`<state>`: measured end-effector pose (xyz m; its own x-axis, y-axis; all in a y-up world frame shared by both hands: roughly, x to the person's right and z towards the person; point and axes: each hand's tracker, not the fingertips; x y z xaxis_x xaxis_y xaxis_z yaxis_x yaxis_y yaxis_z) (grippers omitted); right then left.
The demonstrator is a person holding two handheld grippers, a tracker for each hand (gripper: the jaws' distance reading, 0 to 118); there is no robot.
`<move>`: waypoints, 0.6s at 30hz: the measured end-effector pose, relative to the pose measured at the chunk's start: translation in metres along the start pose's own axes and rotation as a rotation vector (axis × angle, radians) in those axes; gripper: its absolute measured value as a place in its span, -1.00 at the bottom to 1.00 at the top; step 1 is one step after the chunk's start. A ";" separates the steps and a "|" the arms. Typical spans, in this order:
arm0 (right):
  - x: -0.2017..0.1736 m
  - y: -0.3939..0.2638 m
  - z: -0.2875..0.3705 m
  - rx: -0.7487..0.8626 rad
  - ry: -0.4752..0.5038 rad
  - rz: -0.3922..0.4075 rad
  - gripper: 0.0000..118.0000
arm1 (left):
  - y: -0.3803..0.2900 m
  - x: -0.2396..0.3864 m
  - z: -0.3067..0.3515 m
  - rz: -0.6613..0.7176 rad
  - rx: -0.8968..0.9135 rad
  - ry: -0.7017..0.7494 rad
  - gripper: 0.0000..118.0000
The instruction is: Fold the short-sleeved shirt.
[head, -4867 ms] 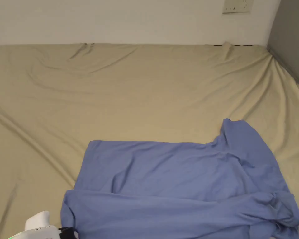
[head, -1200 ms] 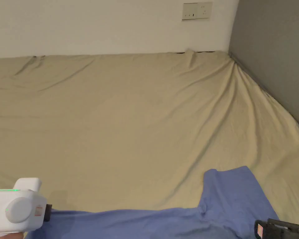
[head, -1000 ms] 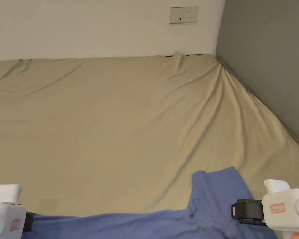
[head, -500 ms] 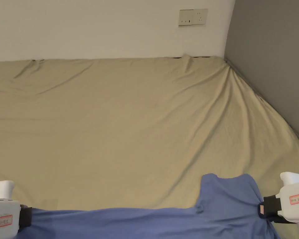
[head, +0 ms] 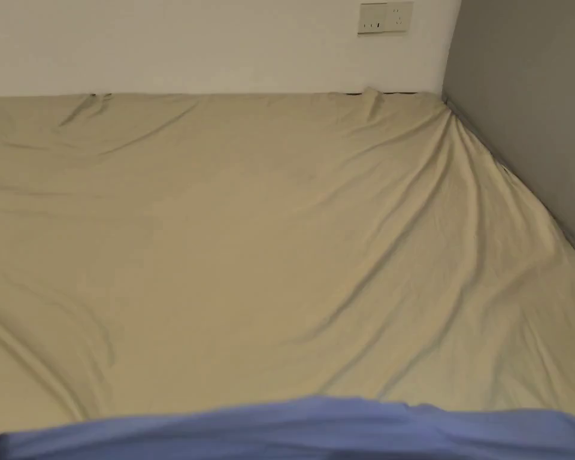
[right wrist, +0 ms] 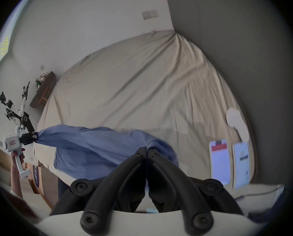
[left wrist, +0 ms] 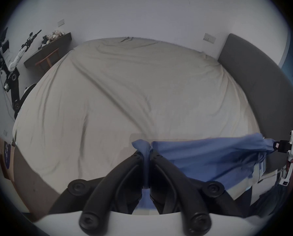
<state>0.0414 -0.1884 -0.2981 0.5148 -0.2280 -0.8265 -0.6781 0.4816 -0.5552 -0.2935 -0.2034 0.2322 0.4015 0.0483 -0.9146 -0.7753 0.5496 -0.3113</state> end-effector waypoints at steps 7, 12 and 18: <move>0.020 -0.078 -0.057 -0.189 -0.061 -0.026 -0.94 | -0.102 -0.017 -0.057 -0.096 -0.184 0.103 -0.91; 0.020 -0.102 -0.070 -0.178 -0.134 0.043 -0.94 | -0.120 -0.015 -0.067 -0.052 -0.126 0.091 -0.91; -0.005 -0.094 -0.012 0.095 -0.228 0.069 0.36 | -0.113 -0.033 -0.022 0.056 -0.012 -0.013 0.96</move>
<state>0.0964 -0.2426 -0.2425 0.5817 -0.0001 -0.8134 -0.6686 0.5694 -0.4782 -0.2296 -0.2853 0.2920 0.3640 0.0896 -0.9271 -0.8025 0.5354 -0.2633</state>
